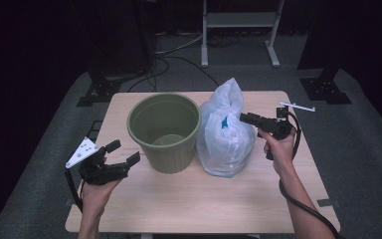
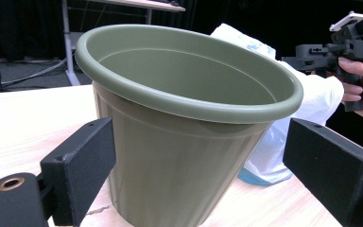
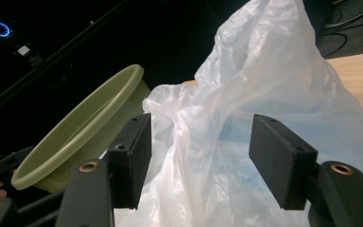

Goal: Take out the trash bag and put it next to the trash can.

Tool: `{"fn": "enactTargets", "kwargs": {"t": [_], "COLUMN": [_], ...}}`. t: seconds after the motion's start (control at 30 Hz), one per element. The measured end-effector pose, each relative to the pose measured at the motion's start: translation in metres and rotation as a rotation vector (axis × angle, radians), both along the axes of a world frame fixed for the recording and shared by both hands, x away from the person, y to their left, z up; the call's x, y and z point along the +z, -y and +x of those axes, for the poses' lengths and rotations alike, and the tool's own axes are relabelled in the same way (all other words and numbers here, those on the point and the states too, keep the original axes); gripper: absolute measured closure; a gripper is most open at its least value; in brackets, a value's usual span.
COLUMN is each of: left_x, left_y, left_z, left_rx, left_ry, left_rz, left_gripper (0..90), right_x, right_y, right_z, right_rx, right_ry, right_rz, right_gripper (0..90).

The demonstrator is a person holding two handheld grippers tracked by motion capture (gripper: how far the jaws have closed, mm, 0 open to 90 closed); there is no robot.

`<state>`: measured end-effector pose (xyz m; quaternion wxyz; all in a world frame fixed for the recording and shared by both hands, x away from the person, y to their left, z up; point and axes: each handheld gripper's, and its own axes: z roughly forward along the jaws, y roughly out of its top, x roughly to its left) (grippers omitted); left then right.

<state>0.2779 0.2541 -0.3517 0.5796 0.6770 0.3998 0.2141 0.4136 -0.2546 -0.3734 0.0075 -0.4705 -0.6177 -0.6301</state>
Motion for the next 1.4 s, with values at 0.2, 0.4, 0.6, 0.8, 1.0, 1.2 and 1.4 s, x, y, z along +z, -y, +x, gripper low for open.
{"fn": "enactTargets", "kwargs": {"t": [0.2,0.4,0.6,0.8,1.0,1.2,1.4], "left_x": [0.0,0.0,-0.001,-0.001,-0.002,-0.002,-0.003], "left_y": [0.0,0.001,0.0,0.001,0.0,0.001,0.0], "left_z": [0.0,0.0,0.0,0.0,0.0,0.0,0.0], "left_rx": [-0.001,-0.004,-0.003,-0.004,-0.004,-0.005,-0.005], "left_ry": [0.0,-0.001,-0.001,-0.002,-0.005,-0.006,-0.008], "left_rz": [-0.001,0.002,-0.002,0.003,0.0,0.004,0.003], "left_gripper": [8.9,8.9,8.9,8.9,8.8,8.9,8.9], "right_x": [-0.007,-0.015,-0.024,-0.03,-0.038,-0.047,-0.057], "right_y": [0.011,0.019,0.026,0.03,0.03,0.033,0.038], "right_z": [-0.008,-0.014,-0.023,-0.029,-0.037,-0.043,-0.05], "right_rx": [-0.007,-0.02,-0.027,-0.023,-0.015,-0.017,-0.025], "right_ry": [-0.001,-0.002,-0.007,-0.007,-0.01,-0.014,-0.019], "right_rz": [0.01,0.013,-0.013,-0.009,-0.005,0.005,-0.007], "right_gripper": [38.4,38.2,38.1,37.7,37.7,37.7,37.7]}}
